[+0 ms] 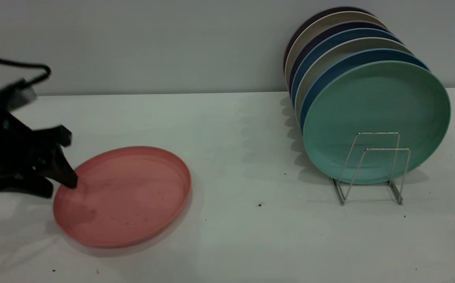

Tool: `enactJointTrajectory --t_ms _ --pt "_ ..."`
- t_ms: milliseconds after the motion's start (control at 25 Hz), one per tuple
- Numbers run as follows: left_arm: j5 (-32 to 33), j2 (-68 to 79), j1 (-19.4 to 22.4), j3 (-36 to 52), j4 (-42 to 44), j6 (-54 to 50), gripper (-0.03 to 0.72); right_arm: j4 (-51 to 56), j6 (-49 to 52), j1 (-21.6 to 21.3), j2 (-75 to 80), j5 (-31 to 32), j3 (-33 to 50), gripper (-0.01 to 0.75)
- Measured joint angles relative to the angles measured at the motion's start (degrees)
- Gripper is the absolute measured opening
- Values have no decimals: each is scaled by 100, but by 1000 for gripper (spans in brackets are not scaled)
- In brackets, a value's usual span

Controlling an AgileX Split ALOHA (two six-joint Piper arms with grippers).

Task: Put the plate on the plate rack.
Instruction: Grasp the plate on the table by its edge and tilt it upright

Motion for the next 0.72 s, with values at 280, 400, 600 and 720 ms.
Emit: enactJointTrajectory --t_ms 280,400,600,720 --pt "-51 305 0 -54 -154 42 429 0 0 0 0 -6 0 417" --pt "-149 305 0 -54 -165 35 429 -5 0 0 0 -11 0 417" --pt "-164 220 0 -54 -268 64 429 -5 0 0 0 -23 0 417" --pt "-158 24 0 -54 -274 64 429 -5 0 0 0 -40 0 417"
